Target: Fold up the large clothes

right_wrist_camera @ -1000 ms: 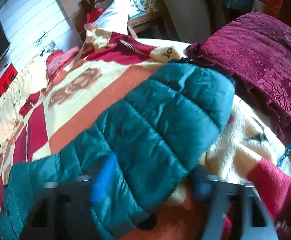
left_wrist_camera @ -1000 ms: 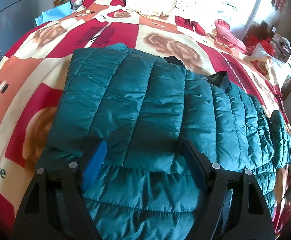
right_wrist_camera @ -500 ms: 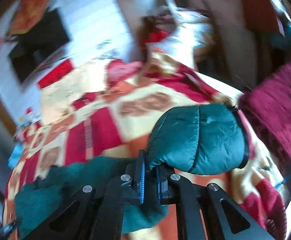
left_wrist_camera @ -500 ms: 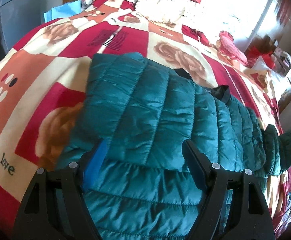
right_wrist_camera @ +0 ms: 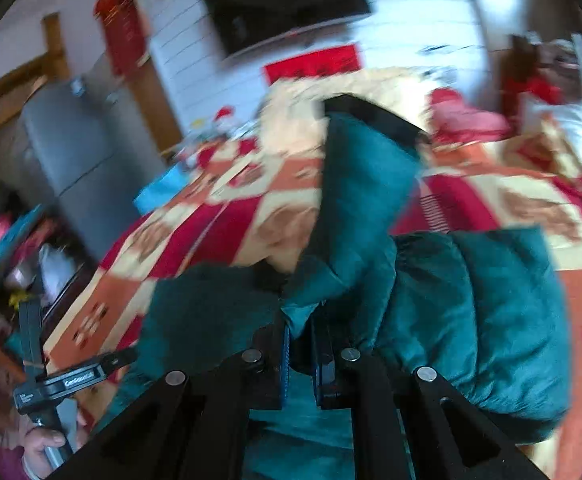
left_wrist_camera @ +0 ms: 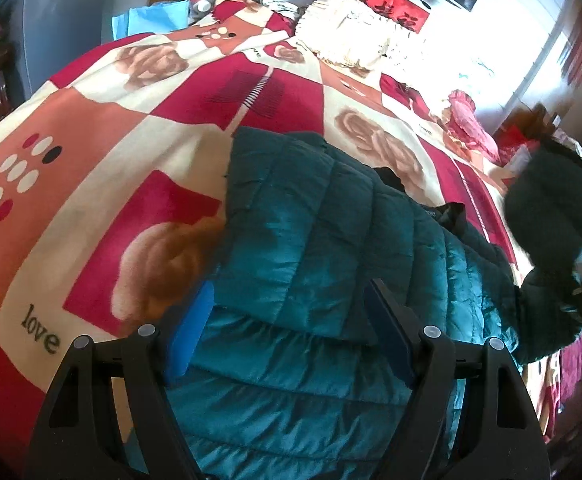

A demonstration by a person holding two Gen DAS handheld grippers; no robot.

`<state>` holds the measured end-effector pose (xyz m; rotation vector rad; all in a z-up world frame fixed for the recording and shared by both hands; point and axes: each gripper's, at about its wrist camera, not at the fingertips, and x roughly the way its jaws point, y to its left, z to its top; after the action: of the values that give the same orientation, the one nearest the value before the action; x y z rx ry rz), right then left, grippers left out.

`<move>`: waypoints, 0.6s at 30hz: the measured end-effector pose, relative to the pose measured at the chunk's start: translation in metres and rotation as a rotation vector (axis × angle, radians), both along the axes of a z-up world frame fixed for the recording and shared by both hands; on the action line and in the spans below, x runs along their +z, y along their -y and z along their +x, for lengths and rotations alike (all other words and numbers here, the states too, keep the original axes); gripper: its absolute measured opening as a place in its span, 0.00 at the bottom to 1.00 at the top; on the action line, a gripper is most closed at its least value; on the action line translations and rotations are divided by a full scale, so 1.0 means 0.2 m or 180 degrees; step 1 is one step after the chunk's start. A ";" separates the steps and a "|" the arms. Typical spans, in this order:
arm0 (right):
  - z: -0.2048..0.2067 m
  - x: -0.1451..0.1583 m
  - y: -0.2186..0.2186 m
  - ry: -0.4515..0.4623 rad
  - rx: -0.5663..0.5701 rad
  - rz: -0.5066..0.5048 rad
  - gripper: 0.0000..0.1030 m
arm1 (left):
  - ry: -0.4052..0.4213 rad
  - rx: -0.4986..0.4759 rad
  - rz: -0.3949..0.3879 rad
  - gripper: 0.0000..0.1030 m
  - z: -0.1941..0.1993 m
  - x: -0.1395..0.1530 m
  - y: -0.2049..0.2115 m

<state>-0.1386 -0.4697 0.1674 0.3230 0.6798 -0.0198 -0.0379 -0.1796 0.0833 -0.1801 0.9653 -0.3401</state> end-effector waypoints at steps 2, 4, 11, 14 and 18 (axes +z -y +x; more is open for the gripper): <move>0.10 -0.10 -0.15 -0.0142 0.0179 0.0023 0.08 | -0.0009 0.0023 -0.0003 0.76 0.01 -0.01 -0.02; 0.18 -0.21 -0.26 -0.0300 0.0317 0.0096 0.08 | -0.0032 0.0056 -0.0007 0.76 0.02 -0.02 -0.04; 0.32 -0.45 -0.35 -0.0728 0.0472 0.0213 0.15 | -0.0107 0.0072 -0.0114 0.76 0.03 -0.06 -0.08; 0.27 -0.38 -0.35 -0.0673 0.0637 0.0248 0.55 | -0.0093 0.0021 -0.0307 0.76 0.04 -0.05 -0.07; 0.17 -0.26 -0.33 -0.0592 0.0659 -0.0016 0.65 | -0.0036 -0.0019 -0.0541 0.76 0.03 0.00 -0.03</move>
<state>-0.1046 -0.4032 0.1155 0.2465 0.8949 0.1472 -0.0322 -0.1737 0.0826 -0.3342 0.9483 -0.4273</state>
